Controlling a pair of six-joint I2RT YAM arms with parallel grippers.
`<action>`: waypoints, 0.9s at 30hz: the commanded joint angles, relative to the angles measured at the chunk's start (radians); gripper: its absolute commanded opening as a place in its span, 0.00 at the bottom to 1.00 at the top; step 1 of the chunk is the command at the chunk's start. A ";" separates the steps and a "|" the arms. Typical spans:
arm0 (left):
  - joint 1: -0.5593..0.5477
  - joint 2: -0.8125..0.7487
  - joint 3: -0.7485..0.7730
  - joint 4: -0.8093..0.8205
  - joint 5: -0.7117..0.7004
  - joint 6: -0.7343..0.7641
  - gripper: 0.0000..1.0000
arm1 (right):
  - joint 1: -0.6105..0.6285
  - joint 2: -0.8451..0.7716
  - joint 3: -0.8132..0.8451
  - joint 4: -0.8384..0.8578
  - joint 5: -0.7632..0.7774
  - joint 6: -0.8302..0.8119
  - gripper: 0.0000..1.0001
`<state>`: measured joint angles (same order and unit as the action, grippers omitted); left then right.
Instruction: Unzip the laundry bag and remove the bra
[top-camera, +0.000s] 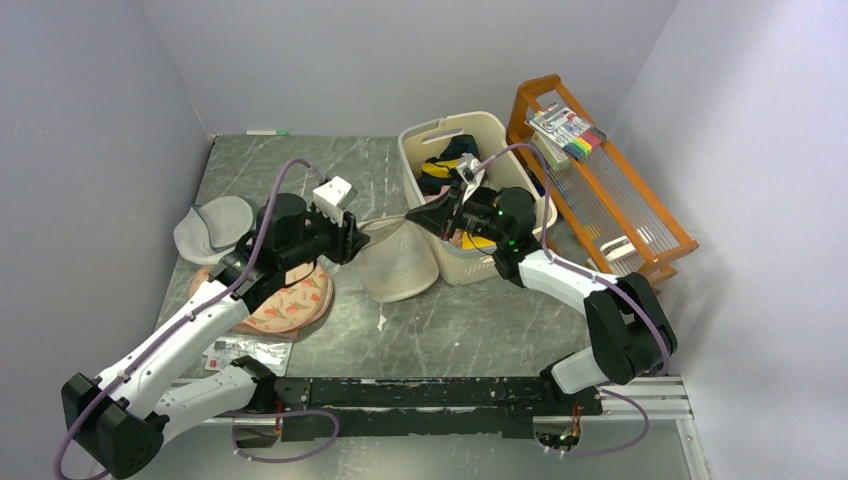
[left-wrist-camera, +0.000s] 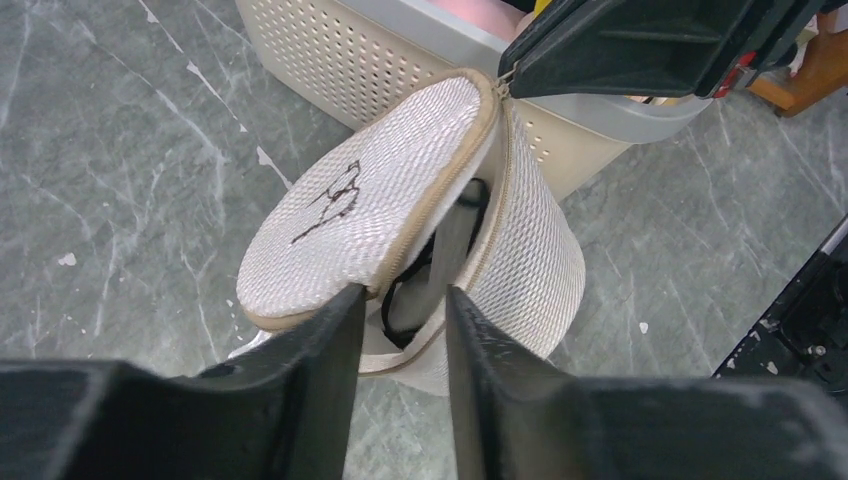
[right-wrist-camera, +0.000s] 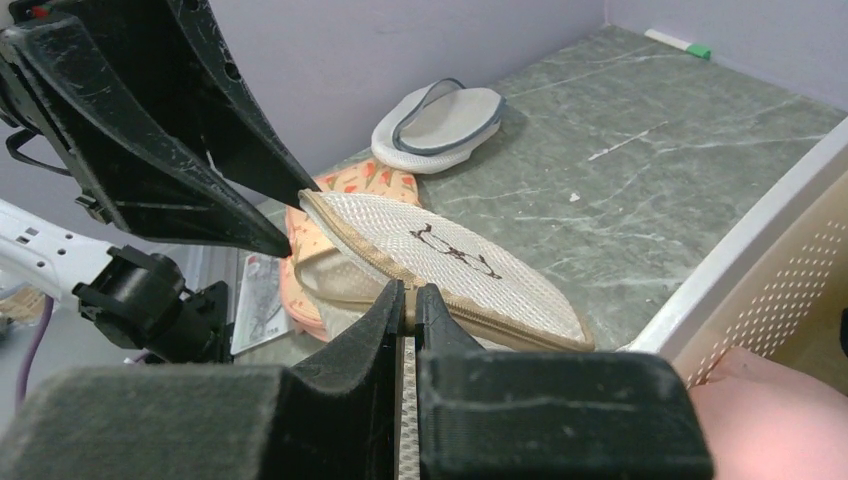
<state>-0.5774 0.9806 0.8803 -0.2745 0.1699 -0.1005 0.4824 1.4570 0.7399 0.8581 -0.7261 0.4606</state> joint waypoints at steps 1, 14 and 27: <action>0.007 -0.029 -0.002 0.038 0.030 0.007 0.52 | 0.019 0.020 0.060 -0.029 -0.027 -0.008 0.00; 0.008 -0.115 -0.029 0.067 -0.073 -0.009 0.64 | 0.114 0.027 0.123 -0.179 0.001 -0.139 0.00; 0.008 -0.192 -0.062 0.096 -0.152 -0.020 0.70 | 0.125 0.022 0.133 -0.217 0.029 -0.167 0.00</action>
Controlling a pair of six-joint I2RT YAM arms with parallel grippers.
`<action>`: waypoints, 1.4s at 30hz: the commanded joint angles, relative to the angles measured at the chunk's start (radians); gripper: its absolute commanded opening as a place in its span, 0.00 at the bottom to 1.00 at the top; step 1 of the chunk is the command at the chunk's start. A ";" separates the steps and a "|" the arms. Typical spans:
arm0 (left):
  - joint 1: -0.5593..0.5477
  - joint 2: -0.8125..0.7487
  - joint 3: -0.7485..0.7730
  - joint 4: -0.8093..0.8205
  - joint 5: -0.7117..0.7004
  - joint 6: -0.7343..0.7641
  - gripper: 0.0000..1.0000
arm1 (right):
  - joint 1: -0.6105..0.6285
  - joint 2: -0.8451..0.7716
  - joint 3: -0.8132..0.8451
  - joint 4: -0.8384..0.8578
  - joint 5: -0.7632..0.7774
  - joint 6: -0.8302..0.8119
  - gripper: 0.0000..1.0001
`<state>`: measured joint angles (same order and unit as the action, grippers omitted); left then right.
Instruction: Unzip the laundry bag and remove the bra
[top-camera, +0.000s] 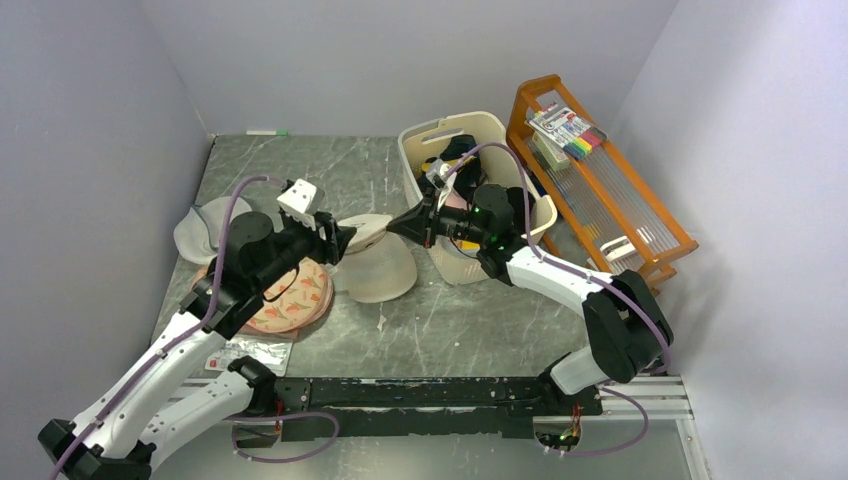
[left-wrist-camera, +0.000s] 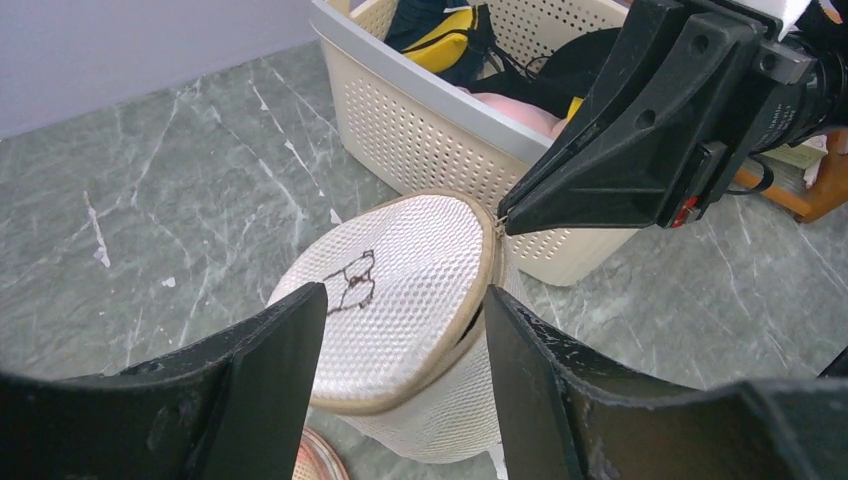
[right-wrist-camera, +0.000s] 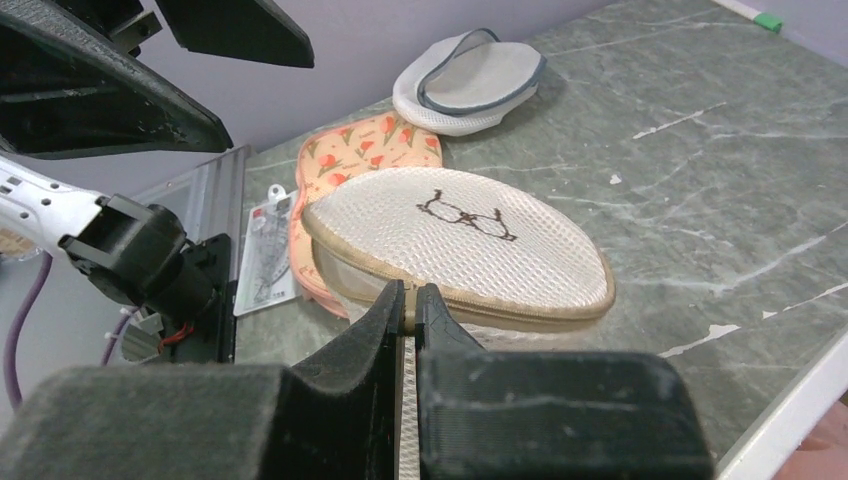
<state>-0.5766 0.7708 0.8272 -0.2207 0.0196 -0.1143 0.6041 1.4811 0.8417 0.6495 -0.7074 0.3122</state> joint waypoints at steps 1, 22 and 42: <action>0.007 0.036 -0.005 0.042 0.023 -0.003 0.70 | 0.005 -0.002 0.032 -0.007 0.008 -0.018 0.00; 0.006 0.205 0.052 -0.009 0.200 0.004 0.75 | 0.043 0.007 0.053 -0.056 0.010 -0.064 0.00; 0.006 0.226 0.055 -0.015 0.189 -0.001 0.38 | 0.067 -0.032 0.026 -0.076 0.026 -0.099 0.00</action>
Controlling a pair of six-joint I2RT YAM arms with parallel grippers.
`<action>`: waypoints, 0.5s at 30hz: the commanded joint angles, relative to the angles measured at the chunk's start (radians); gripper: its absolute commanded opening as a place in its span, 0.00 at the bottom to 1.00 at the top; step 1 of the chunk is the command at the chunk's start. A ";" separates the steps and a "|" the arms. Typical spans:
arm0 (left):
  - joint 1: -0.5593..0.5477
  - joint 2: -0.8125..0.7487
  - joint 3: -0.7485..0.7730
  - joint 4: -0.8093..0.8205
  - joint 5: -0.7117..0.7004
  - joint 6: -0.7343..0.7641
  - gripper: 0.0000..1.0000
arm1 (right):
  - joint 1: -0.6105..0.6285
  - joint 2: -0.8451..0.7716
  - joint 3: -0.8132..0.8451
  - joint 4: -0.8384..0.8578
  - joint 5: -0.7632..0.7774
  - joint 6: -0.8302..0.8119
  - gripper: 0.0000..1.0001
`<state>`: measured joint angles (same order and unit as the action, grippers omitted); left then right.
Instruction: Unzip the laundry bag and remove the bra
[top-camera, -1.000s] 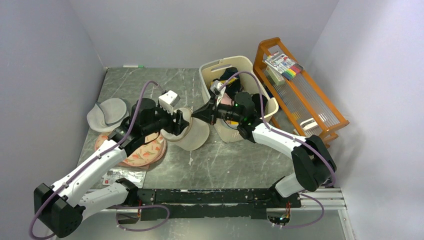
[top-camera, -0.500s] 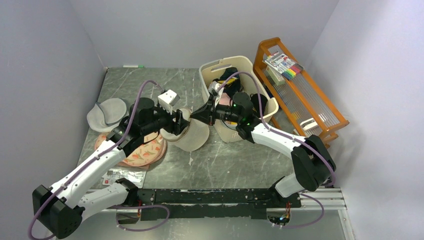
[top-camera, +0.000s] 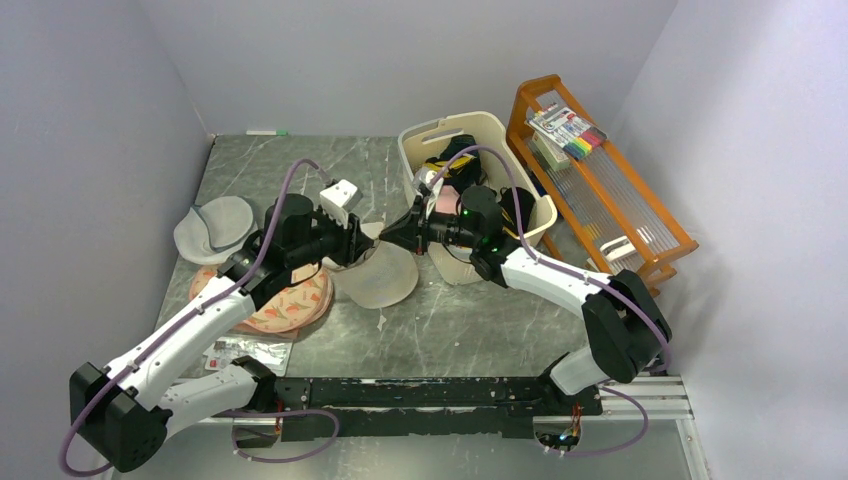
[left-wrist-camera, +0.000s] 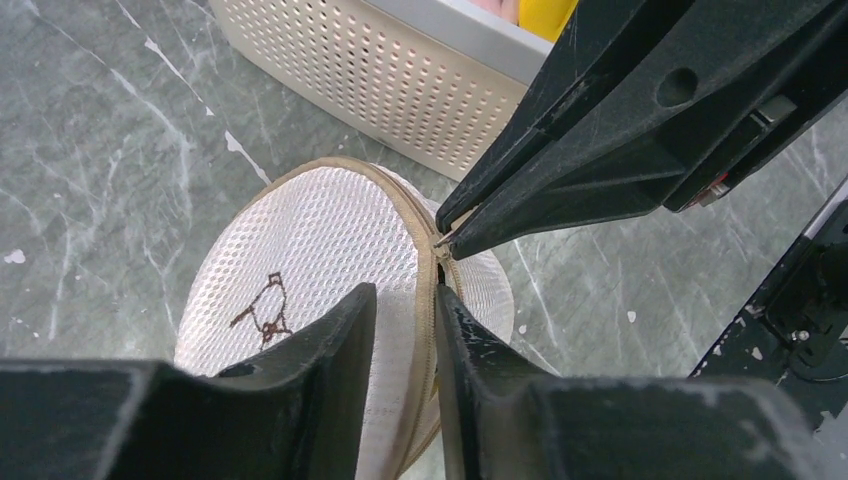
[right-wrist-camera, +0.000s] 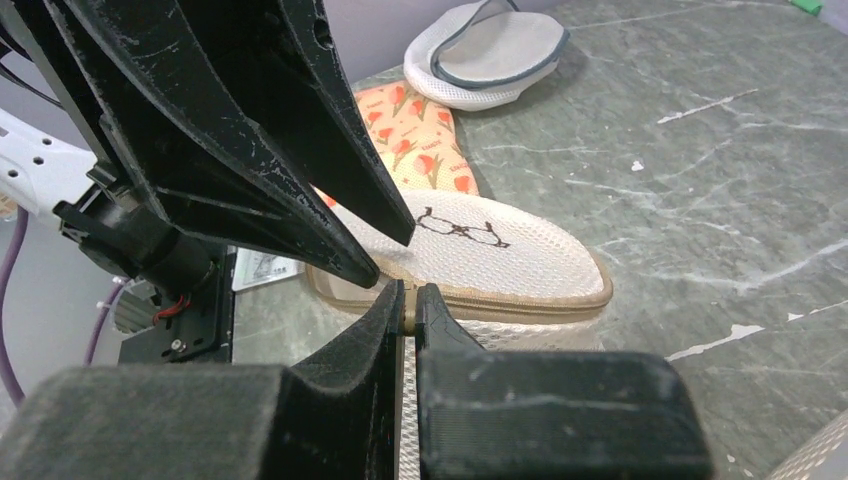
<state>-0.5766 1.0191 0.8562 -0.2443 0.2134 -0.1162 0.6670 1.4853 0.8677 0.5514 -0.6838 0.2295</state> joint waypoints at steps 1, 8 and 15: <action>0.006 -0.024 0.025 0.012 -0.009 0.001 0.35 | 0.003 -0.039 -0.004 0.033 -0.003 -0.009 0.00; 0.006 -0.042 0.027 0.012 -0.024 0.008 0.07 | -0.008 -0.058 -0.021 0.039 0.016 -0.015 0.00; 0.008 -0.174 -0.022 0.063 -0.070 0.007 0.07 | -0.055 -0.059 -0.038 0.039 0.038 0.013 0.00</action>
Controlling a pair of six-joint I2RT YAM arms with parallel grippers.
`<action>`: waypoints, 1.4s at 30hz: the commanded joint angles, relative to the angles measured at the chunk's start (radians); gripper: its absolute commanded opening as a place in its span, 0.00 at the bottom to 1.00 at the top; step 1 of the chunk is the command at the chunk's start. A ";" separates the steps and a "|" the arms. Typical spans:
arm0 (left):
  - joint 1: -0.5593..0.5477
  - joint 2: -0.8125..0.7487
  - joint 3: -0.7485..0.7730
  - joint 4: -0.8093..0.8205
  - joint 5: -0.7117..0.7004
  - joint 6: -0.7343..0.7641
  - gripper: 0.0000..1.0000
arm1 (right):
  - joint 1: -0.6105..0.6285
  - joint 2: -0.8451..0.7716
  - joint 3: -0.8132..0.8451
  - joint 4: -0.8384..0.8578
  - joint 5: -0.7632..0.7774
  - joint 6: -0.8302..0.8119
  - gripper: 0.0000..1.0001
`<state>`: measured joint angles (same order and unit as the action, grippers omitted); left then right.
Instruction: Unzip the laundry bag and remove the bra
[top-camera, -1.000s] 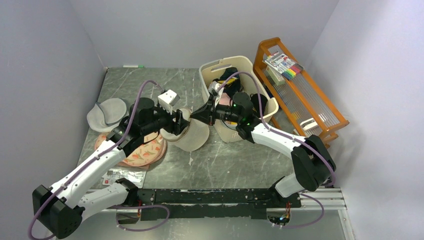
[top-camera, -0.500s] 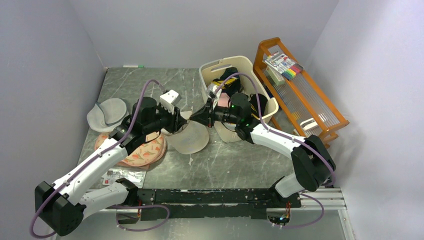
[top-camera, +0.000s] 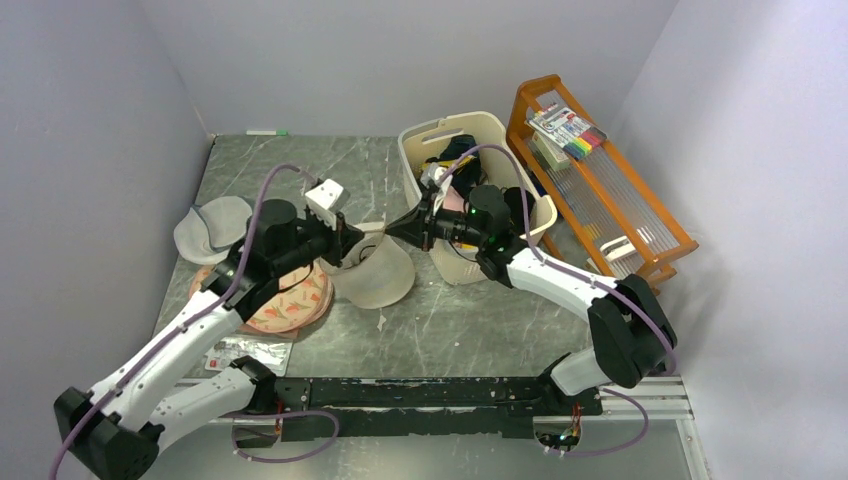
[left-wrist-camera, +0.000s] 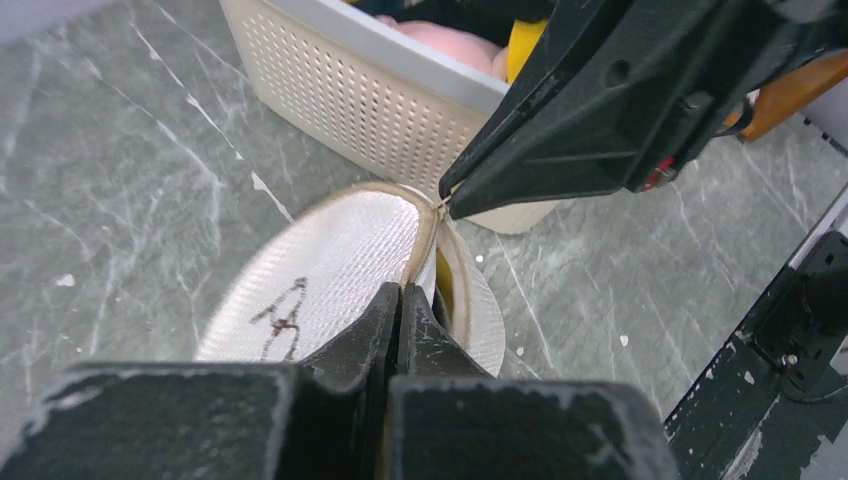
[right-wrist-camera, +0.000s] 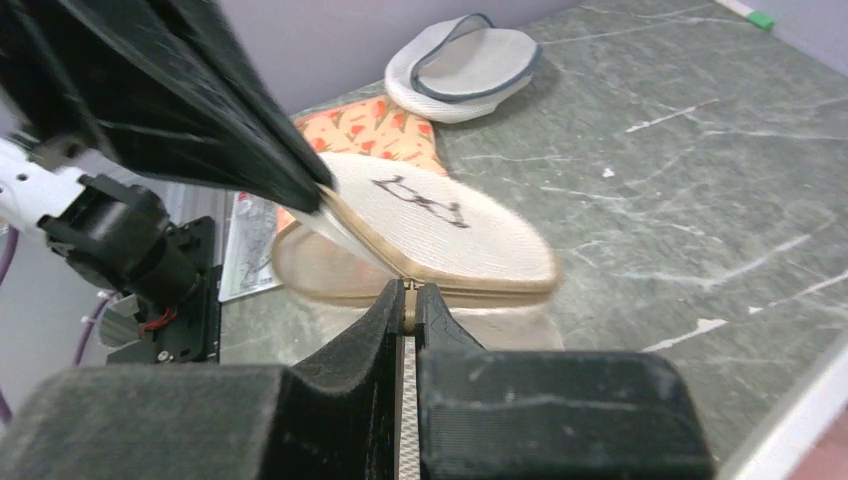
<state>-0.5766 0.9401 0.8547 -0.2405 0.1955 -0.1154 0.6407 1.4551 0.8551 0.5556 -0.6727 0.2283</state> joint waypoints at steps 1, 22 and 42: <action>0.007 -0.119 -0.032 0.070 -0.071 0.002 0.07 | -0.034 -0.030 -0.027 0.034 0.032 0.017 0.00; 0.008 -0.072 -0.014 0.048 -0.044 0.012 0.32 | -0.089 -0.014 -0.063 0.164 -0.101 0.122 0.00; 0.006 0.010 0.006 0.061 0.225 0.032 0.86 | -0.019 0.034 0.007 0.123 -0.113 0.086 0.00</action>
<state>-0.5766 0.9810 0.8387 -0.2390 0.3725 -0.0998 0.6090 1.4738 0.8360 0.6464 -0.7555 0.3161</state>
